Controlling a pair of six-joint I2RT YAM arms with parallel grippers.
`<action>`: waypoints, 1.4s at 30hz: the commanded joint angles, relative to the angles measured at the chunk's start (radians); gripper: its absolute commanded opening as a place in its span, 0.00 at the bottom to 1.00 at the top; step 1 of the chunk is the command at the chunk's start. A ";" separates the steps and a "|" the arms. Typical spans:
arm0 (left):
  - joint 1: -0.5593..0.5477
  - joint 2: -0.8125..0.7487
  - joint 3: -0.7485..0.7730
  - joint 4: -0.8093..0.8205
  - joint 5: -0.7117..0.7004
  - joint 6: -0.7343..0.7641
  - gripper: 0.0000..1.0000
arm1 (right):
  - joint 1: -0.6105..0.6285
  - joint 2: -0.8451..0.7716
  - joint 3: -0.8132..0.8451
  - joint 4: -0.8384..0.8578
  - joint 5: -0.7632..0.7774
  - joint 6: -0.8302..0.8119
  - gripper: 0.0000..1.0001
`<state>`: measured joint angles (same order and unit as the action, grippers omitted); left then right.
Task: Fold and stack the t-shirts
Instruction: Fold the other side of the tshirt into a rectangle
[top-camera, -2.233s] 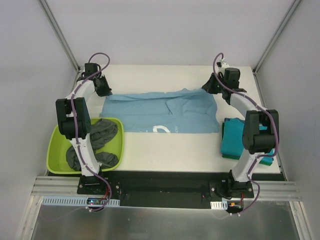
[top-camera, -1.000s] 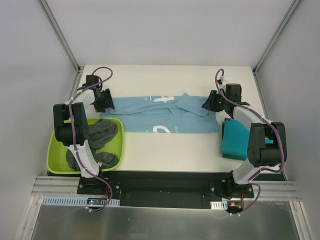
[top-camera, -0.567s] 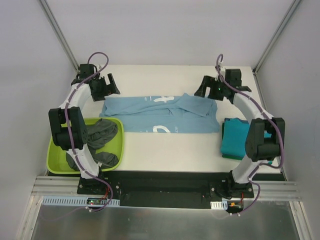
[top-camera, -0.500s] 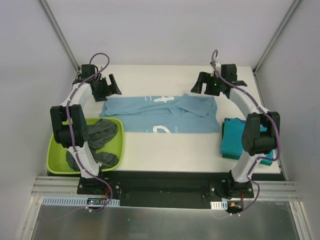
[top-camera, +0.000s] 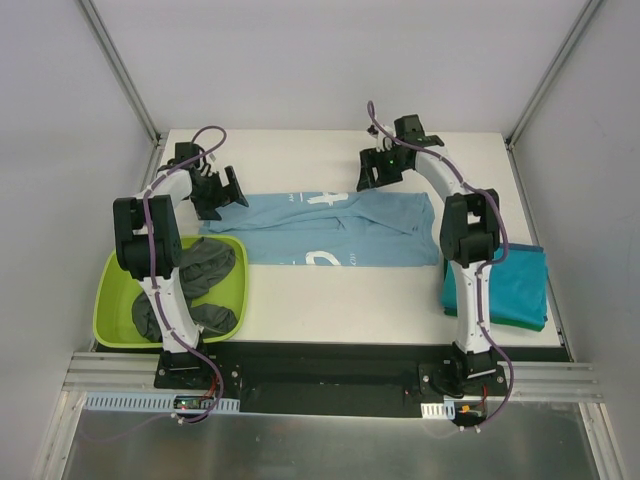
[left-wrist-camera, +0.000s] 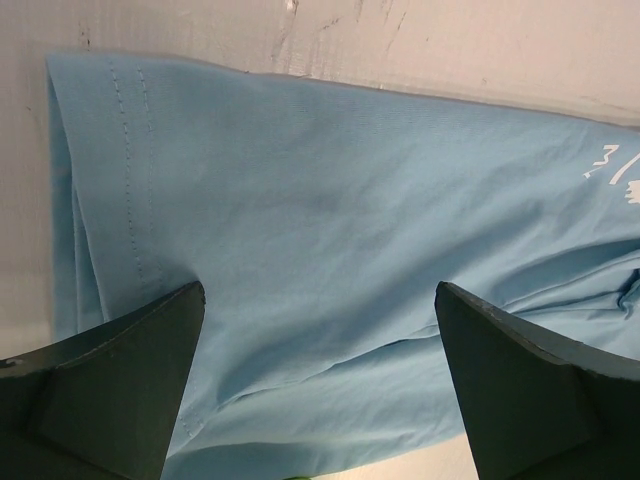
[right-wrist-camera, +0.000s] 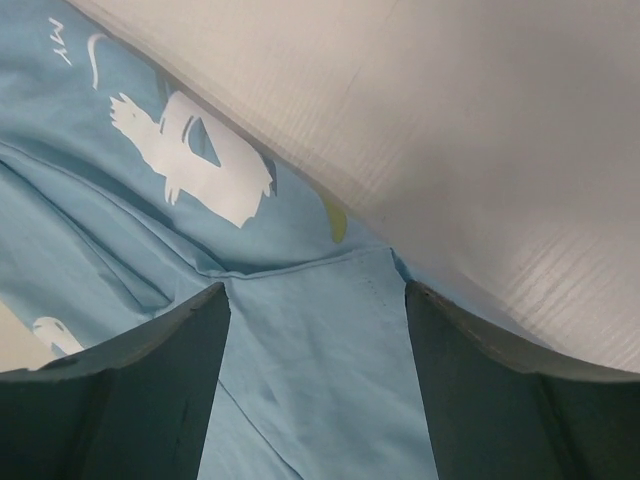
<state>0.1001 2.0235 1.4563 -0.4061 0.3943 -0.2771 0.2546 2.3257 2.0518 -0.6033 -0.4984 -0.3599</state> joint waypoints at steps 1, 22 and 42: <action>0.013 0.024 0.018 -0.029 -0.061 0.006 0.99 | -0.003 0.021 0.067 -0.063 -0.045 -0.079 0.71; 0.013 0.021 0.016 -0.040 -0.077 0.001 0.99 | -0.002 0.052 0.074 0.005 -0.044 -0.036 0.52; 0.013 0.007 0.013 -0.040 -0.069 0.001 0.99 | 0.015 0.096 0.110 -0.004 0.052 -0.022 0.37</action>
<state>0.1001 2.0277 1.4616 -0.4084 0.3595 -0.2802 0.2577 2.4180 2.1208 -0.6140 -0.4690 -0.3779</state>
